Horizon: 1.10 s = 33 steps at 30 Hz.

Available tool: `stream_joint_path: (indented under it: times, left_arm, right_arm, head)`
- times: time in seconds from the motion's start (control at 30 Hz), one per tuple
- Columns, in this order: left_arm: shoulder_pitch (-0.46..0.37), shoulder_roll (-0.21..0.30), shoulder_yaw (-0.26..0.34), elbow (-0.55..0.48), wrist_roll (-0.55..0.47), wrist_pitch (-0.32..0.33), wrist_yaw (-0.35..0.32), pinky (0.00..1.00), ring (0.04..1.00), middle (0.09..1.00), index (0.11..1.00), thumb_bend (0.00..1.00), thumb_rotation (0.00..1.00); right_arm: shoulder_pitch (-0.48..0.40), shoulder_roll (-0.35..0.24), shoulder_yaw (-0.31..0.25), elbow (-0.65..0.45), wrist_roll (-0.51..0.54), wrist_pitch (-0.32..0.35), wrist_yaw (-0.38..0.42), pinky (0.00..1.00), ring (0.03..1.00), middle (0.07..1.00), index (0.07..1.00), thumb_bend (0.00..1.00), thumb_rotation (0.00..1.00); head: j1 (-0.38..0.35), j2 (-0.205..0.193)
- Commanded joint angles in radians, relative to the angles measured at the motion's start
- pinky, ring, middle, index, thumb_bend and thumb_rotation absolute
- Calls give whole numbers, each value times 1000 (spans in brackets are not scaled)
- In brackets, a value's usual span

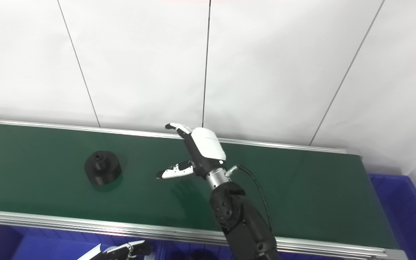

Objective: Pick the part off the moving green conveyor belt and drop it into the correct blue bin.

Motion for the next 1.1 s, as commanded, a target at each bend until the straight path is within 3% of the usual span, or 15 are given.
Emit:
stream_joint_path:
  times: [0.0,0.13,0.3,0.7,1.07]
  left_arm:
    - [10,15,1,-34,-5,-38,12,815,893,919,895,505,631]
    - [17,16,2,-40,-3,-38,13,819,894,919,895,504,631]
    - [24,16,4,-42,-8,-39,12,818,893,920,896,503,633]
    - [43,18,5,-63,-2,-38,16,820,896,924,901,502,637]
    - [58,20,11,-83,-11,-39,21,821,896,921,897,498,621]
  right_arm:
    - [-67,32,12,20,-21,1,-53,848,919,923,841,977,367]
    - [-87,53,37,96,-46,34,-73,925,987,983,848,994,412]
    - [-103,81,48,191,-46,47,-94,982,1000,1000,851,1000,432]
    - [-142,131,104,388,-50,33,-156,1000,1000,1000,885,1000,550]
    - [-186,203,123,575,-31,26,-241,1000,1000,1000,811,1000,517]
  head:
    - [2,2]
    - [3,9]
    - [5,11]
    - [14,22]
    - [29,26]
